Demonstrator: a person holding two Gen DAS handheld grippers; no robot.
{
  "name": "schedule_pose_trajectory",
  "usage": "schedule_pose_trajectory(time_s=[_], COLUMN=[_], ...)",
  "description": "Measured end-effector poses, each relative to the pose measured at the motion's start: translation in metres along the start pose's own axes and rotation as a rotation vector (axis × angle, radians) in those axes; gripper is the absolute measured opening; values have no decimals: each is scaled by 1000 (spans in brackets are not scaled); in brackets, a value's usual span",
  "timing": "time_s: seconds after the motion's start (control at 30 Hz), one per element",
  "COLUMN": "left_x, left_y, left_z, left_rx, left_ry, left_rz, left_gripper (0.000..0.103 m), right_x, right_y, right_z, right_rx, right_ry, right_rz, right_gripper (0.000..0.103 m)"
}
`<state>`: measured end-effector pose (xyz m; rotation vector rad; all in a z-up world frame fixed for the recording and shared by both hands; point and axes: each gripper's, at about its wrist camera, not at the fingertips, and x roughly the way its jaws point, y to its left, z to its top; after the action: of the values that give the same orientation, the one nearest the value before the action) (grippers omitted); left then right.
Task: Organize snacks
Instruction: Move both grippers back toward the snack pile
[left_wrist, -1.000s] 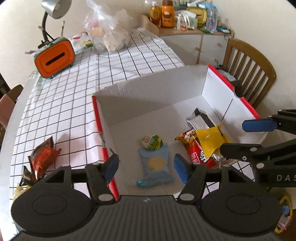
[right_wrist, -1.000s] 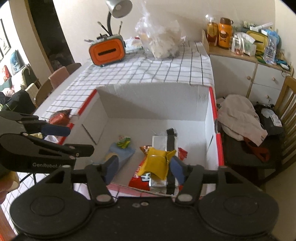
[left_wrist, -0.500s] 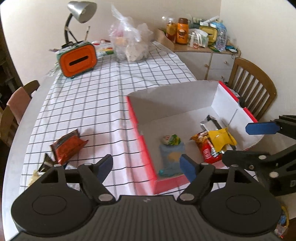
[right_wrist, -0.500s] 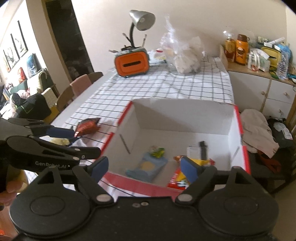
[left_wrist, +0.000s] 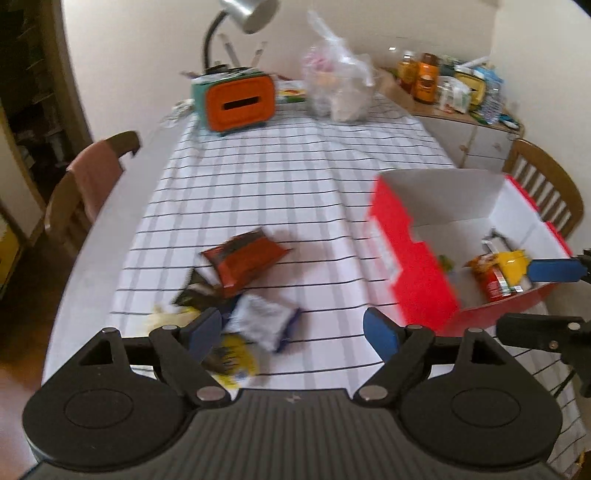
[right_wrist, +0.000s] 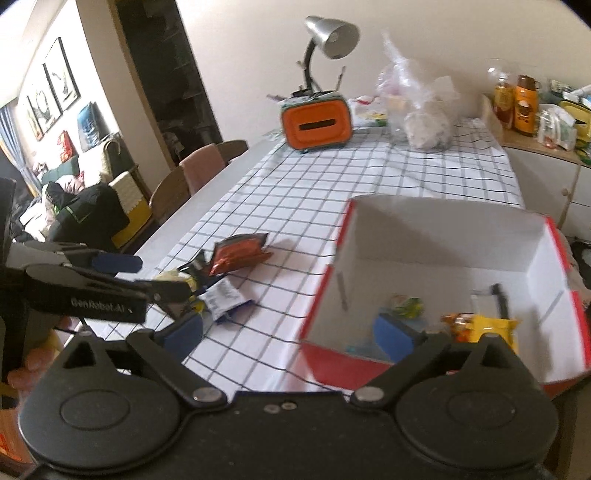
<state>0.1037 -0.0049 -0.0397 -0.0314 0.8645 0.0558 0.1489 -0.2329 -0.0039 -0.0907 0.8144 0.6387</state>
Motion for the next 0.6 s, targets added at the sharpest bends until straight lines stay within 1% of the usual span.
schedule_pose_trajectory(time_s=[0.1, 0.27, 0.43, 0.6], left_x=[1, 8, 16, 27], left_y=[26, 56, 73, 81], left_z=[-8, -24, -37, -49], left_rx=[7, 27, 47, 76], left_ry=[3, 8, 6, -4], left_rz=[23, 32, 22, 15], left_gripper=[84, 84, 84, 84], right_x=[16, 47, 81, 113], right_y=[20, 52, 71, 80], right_z=[1, 4, 8, 11], right_rx=[-17, -78, -121, -155], right_ry=[19, 44, 83, 126], right_rz=[16, 34, 28, 9], right_gripper=[99, 99, 99, 97])
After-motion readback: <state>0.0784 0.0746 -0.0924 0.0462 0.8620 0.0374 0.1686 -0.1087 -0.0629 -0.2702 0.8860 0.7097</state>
